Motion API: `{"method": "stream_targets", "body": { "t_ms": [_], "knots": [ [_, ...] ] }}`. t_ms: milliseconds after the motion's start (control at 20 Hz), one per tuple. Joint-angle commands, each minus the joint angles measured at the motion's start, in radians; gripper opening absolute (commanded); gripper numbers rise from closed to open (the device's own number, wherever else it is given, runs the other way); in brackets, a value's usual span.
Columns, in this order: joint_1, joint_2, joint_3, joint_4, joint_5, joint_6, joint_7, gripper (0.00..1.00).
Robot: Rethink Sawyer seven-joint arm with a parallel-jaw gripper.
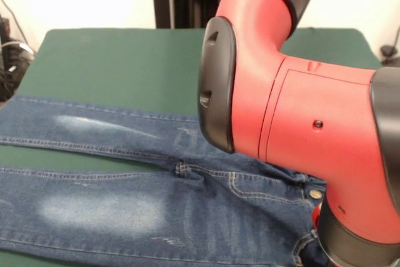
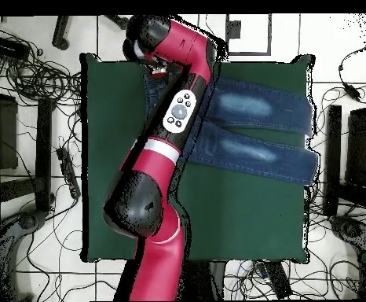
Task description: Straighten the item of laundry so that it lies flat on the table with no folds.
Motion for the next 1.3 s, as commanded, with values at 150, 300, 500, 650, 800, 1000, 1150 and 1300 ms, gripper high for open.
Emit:
{"method": "stream_targets", "body": {
  "t_ms": [150,300,500,650,800,1000,1150,1300],
  "knots": [
    [0.015,-0.025,-0.213,-0.155,0.153,0.027,0.342,0.0],
    [0.01,-0.019,-0.248,-0.153,0.172,0.057,0.335,0.0],
    [0.005,-0.018,-0.279,-0.153,0.199,0.091,0.324,0.0],
    [0.003,-0.022,-0.295,-0.154,0.215,0.113,0.319,0.0],
    [-0.001,-0.024,-0.314,-0.154,0.232,0.132,0.315,0.0],
    [-0.005,-0.028,-0.338,-0.154,0.253,0.142,0.311,0.0],
    [-0.008,-0.03,-0.351,-0.157,0.275,0.138,0.323,1.0],
    [-0.01,-0.032,-0.364,-0.158,0.291,0.139,0.328,1.0]
  ]
}}
